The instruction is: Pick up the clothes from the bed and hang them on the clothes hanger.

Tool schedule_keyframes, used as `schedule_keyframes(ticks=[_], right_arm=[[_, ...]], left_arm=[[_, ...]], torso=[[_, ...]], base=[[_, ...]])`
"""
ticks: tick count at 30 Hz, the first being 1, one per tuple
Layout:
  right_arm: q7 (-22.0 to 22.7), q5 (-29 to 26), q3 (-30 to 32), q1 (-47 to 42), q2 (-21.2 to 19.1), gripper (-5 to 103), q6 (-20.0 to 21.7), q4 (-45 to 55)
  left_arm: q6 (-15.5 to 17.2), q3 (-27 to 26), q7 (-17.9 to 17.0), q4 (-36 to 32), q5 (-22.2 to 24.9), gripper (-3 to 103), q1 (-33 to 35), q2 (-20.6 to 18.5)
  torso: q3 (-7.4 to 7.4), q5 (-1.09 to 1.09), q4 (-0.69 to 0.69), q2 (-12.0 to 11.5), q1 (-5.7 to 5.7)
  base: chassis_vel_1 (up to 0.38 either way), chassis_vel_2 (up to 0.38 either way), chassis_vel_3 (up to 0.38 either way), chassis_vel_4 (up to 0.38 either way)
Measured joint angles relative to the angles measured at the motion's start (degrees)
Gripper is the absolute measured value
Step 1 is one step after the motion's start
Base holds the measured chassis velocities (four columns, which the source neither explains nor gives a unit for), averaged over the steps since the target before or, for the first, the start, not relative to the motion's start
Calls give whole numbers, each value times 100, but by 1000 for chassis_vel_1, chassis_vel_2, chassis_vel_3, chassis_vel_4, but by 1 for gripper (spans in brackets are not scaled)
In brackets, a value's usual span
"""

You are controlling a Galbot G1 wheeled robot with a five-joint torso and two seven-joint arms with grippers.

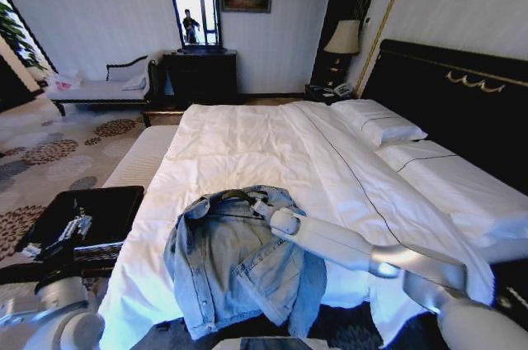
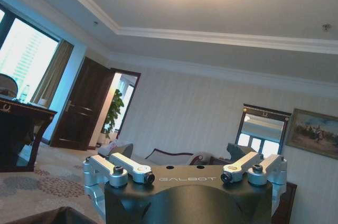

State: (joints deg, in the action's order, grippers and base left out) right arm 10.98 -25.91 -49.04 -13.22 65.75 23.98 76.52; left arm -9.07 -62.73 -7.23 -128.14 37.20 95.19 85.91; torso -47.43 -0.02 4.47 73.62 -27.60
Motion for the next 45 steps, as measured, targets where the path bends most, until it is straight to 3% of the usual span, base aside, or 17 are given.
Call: schedule_keyframes(ticks=[7,17,20,26,29,31,33,34,37,38,39,43,45], right_arm=[[-795,361,-24,120,225,19,-548,-606],[-1200,322,35,34,204,19,-116,-468],[-1161,300,25,22,270,19,-95,-491],[-550,124,-31,-1,369,16,-70,-583],[-410,-1,-40,-11,236,25,-21,-456],[-293,-134,-32,-31,-5,36,-5,-209],[-155,-347,53,-57,-436,41,66,261],[-155,-347,53,-57,-436,41,66,261],[-53,-670,168,-80,-964,57,147,996],[-41,-766,204,-95,-1106,57,148,1267],[-41,-766,204,-95,-1106,57,148,1267],[-11,-909,607,-333,-1562,79,61,2151],[-11,-939,757,-441,-1626,79,31,2301]], left_arm=[[-15,17,1,-10,-19,100,10,70],[-23,69,4,-6,-112,100,3,112],[-24,95,5,2,-135,100,-9,115],[-23,160,6,49,-155,100,-31,107],[22,288,-2,105,-174,100,-41,79],[207,539,-113,139,-114,100,-61,17],[596,847,-368,170,21,100,-125,-94],[596,847,-368,170,21,100,-125,-94],[1179,1256,-644,197,56,100,-290,-305],[1345,1387,-714,197,83,100,-366,-372],[1345,1387,-714,197,83,100,-366,-372],[1880,1839,-963,455,192,100,-817,-757],[1967,1920,-1029,588,222,100,-938,-886]], torso=[[0,2,0,0,0],[1,2,1,0,0],[1,2,0,0,0],[0,3,-5,0,0],[1,3,-5,0,0],[0,4,-4,0,0],[1,4,1,0,0],[1,4,1,0,0],[0,2,4,0,1],[1,4,3,0,1],[1,4,3,0,1],[1,2,-2,1,1],[1,2,-2,0,1]], base=[[0,0,0,0],[0,0,0,0],[0,0,0,0],[0,0,0,0],[0,0,0,0],[0,0,0,0],[0,0,0,0],[0,0,0,0],[0,0,0,0],[0,0,0,0],[0,0,0,0],[0,0,0,0],[0,0,0,0]])
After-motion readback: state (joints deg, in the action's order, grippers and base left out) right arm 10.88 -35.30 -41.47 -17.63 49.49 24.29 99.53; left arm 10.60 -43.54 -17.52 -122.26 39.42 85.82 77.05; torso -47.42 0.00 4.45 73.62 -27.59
